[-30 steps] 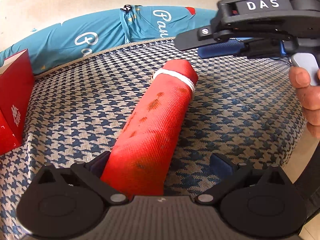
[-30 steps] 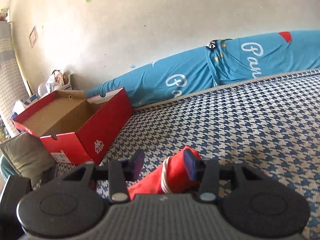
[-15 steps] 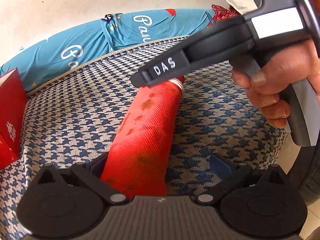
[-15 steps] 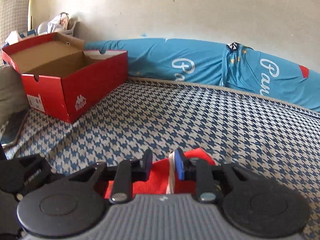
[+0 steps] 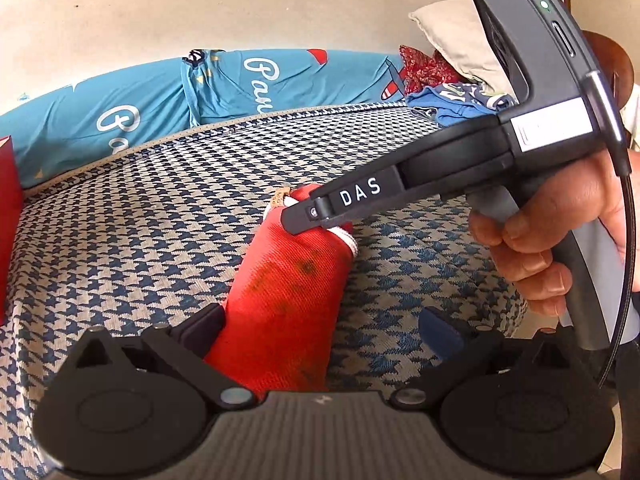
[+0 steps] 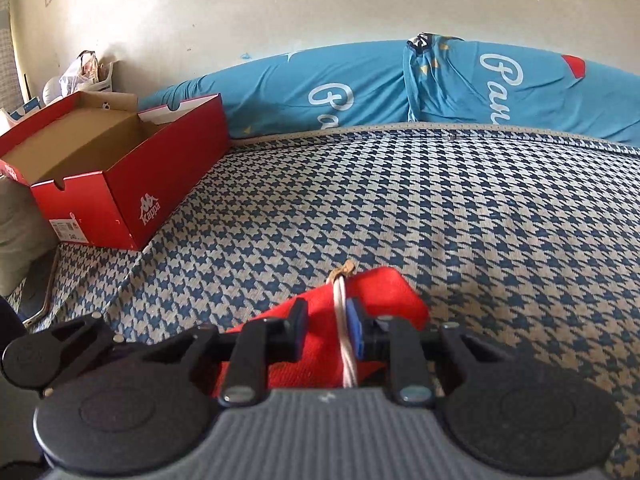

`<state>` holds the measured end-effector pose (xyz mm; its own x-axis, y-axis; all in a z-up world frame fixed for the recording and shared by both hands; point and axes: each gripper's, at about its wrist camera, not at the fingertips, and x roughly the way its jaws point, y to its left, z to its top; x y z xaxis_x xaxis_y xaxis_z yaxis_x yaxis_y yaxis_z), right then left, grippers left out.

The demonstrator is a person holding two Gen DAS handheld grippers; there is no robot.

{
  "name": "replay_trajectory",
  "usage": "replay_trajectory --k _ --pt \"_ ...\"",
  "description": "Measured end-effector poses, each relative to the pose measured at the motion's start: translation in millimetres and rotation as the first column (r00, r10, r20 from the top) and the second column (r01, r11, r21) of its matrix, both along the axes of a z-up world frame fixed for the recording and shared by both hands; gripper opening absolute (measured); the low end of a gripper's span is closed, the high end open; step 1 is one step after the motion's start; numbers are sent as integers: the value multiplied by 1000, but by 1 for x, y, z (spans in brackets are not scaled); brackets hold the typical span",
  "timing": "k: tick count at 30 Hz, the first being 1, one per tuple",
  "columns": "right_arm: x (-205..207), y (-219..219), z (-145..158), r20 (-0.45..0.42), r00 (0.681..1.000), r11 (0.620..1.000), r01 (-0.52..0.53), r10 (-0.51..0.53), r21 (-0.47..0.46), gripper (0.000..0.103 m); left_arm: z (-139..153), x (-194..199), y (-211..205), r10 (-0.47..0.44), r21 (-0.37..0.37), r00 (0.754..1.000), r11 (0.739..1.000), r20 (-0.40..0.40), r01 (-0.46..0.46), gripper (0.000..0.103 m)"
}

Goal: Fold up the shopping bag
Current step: 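Lower the open right tool over the string-bound end of the rolled red bag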

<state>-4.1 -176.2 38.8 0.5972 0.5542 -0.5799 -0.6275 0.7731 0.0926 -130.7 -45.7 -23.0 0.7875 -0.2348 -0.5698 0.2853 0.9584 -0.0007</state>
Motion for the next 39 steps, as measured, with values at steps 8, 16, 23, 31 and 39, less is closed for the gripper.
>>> replay_trajectory --k 8,16,23,31,39 --pt "19 15 5 36 999 996 -15 18 -85 24 -10 -5 -22 -54 144 998 988 40 47 102" --pt "43 12 -1 -188 978 996 -90 89 3 27 -14 -3 -24 -51 155 998 987 39 44 102" --pt "39 -1 -5 -322 938 988 -96 130 118 27 -16 -4 -28 -56 178 997 983 45 47 102" --pt "22 0 -4 -303 938 984 -135 166 119 32 -17 -2 -26 -32 153 999 988 40 25 102" --pt "15 -25 11 -201 979 987 -3 36 161 48 -11 9 -11 77 48 997 996 0 -77 102"
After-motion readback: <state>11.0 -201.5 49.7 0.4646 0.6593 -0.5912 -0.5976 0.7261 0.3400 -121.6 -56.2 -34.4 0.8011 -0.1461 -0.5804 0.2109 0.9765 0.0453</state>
